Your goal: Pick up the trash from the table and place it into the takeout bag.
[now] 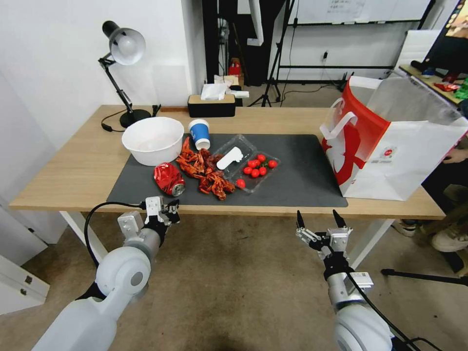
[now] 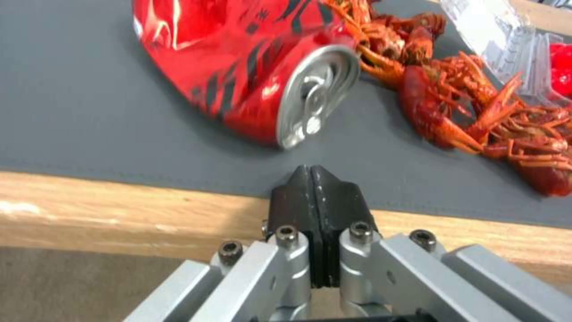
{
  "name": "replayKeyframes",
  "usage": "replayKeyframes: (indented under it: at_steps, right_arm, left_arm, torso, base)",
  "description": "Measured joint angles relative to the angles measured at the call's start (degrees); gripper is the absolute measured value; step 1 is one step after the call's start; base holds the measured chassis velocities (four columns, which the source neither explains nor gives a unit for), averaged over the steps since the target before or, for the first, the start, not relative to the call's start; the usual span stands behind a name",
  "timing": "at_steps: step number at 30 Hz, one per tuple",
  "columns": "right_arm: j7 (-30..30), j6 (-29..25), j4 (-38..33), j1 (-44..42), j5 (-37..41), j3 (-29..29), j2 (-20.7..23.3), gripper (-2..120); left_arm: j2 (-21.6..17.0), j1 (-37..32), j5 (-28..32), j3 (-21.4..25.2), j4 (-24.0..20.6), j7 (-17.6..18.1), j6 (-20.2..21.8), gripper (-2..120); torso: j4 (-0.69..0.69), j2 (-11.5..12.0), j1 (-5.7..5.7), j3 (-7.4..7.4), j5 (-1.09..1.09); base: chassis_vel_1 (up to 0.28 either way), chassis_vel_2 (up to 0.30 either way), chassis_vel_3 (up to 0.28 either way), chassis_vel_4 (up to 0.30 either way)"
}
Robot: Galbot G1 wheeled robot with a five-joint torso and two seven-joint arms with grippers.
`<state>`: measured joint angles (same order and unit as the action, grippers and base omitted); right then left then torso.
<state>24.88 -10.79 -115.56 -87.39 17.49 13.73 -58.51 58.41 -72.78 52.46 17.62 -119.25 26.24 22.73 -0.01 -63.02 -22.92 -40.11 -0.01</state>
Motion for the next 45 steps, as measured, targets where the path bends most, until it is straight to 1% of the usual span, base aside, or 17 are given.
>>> replayKeyframes:
  at_steps: [4, 6, 7, 8, 9, 11, 14, 16, 17, 20, 23, 24, 26, 28, 29, 32, 45]
  right_arm:
    - [0.0, 0.0, -0.2, 0.0, 0.0, 0.0, 0.0, 100]
    - [0.0, 0.0, -0.4, 0.0, 0.0, 0.0, 0.1, 100]
    - [0.0, 0.0, -0.4, 0.0, 0.0, 0.0, 0.1, 100]
    - [0.0, 0.0, -0.4, 0.0, 0.0, 0.0, 0.1, 100]
    - [0.0, 0.0, -0.5, 0.0, 0.0, -0.1, 0.1, 100]
    - [0.1, 0.0, -0.5, 0.0, -0.1, -0.1, 0.1, 100]
    - [0.1, 0.0, -0.7, 0.0, -0.2, -0.2, -0.1, 100]
    - [0.1, 0.0, -0.7, 0.0, -0.2, -0.2, -0.1, 100]
    - [0.2, 0.0, -0.7, 0.0, -0.3, -0.2, -0.1, 100]
    - [0.2, 0.0, -0.7, 0.0, -0.3, -0.2, -0.1, 100]
    - [0.2, 0.0, -0.8, 0.1, -0.3, -0.2, -0.1, 100]
    - [0.2, 0.0, -0.8, 0.1, -0.3, -0.2, -0.1, 100]
    - [0.2, 0.2, -0.9, 0.2, -0.3, -0.2, -0.1, 100]
    - [0.2, 0.2, -0.9, 0.1, -0.3, -0.2, -0.1, 100]
    - [0.3, 0.2, -0.9, 0.1, -0.3, -0.2, -0.1, 100]
    - [0.3, 0.2, -0.9, 0.0, -0.3, -0.2, -0.2, 100]
    - [0.5, 0.4, 0.0, 0.5, -0.3, -0.1, -0.7, 100]
  left_arm:
    - [-0.2, -0.5, -1.6, 0.4, -0.6, -0.5, 0.0, 0]
    - [-0.6, -1.2, -8.6, 1.0, -1.0, -3.1, -0.9, 2]
    - [-0.8, -1.5, -13.0, 1.3, -1.1, -5.0, -1.4, 7]
    - [-0.8, -1.5, -13.0, 1.3, -1.1, -5.0, -1.4, 7]
    - [-1.1, -2.0, -17.6, 1.8, -1.6, -6.9, -1.9, 12]
    - [-1.2, -2.3, -19.8, 2.1, -1.9, -7.8, -2.0, 15]
    - [-1.9, -3.6, -28.8, 3.3, -2.2, -10.4, -2.6, 33]
    - [-2.0, -3.8, -29.9, 3.5, -2.2, -10.8, -2.8, 36]
    - [-2.2, -4.2, -31.3, 3.8, -2.2, -11.3, -3.3, 45]
    - [-2.3, -4.2, -32.2, 3.9, -1.8, -11.9, -4.0, 50]
    - [-2.6, -3.0, -34.2, 3.9, 1.1, -14.6, -6.2, 65]
    - [-2.6, -3.0, -34.2, 3.9, 1.1, -14.6, -6.2, 65]
    - [-3.3, -1.2, -35.0, 3.9, 3.6, -17.9, -7.7, 78]
    - [-3.6, -0.7, -35.0, 3.9, 4.2, -18.7, -7.9, 80]
    - [-3.9, 0.1, -35.0, 3.7, 5.0, -19.5, -8.2, 86]
    - [-4.2, 1.1, -34.8, 3.1, 6.1, -20.7, -8.3, 97]
    - [-4.5, 2.0, -33.5, 2.0, 8.4, -21.9, -8.5, 100]
  torso:
    - [0.01, 0.0, 0.00, 0.00, 0.01]
    - [0.01, 0.0, 0.00, 0.00, 0.01]
    - [0.01, 0.0, 0.00, 0.00, 0.01]
    - [0.01, 0.0, 0.00, 0.00, 0.01]
    - [0.01, 0.0, 0.00, 0.00, 0.01]
    - [0.01, 0.0, 0.00, 0.00, 0.01]
    - [0.01, 0.0, 0.00, 0.01, 0.01]
    - [0.01, 0.0, 0.00, 0.01, 0.01]
    - [0.01, 0.0, 0.00, 0.01, 0.01]
    - [0.01, 0.0, 0.00, 0.01, 0.02]
    - [0.01, 0.0, 0.00, 0.01, 0.01]
    - [0.01, 0.0, 0.00, 0.01, 0.01]
    - [0.00, 0.0, 0.00, 0.01, 0.01]
    - [0.00, 0.0, 0.00, 0.01, 0.01]
    - [0.00, 0.0, 0.00, 0.01, 0.02]
    - [0.00, 0.0, 0.00, 0.01, 0.02]
    - [0.01, 0.0, 0.00, 0.01, 0.01]
  base:
    - [0.000, 0.000, 0.000, 0.000]
    - [0.000, 0.000, 0.000, 0.000]
    - [0.000, 0.000, 0.000, 0.000]
    - [0.000, 0.000, 0.000, 0.000]
    - [0.000, 0.000, 0.000, 0.000]
    - [0.000, 0.000, 0.000, 0.000]
    - [0.000, 0.000, 0.000, 0.000]
    - [0.000, 0.000, 0.000, 0.000]
    - [0.000, 0.000, 0.000, 0.000]
    - [0.000, 0.000, 0.000, 0.000]
    - [0.000, 0.000, 0.000, 0.000]
    - [0.000, 0.000, 0.000, 0.000]
    - [0.000, 0.000, 0.000, 0.000]
    - [0.000, 0.000, 0.000, 0.000]
    - [0.000, 0.000, 0.000, 0.000]
    - [0.000, 0.000, 0.000, 0.000]
    - [0.000, 0.000, 0.000, 0.000]
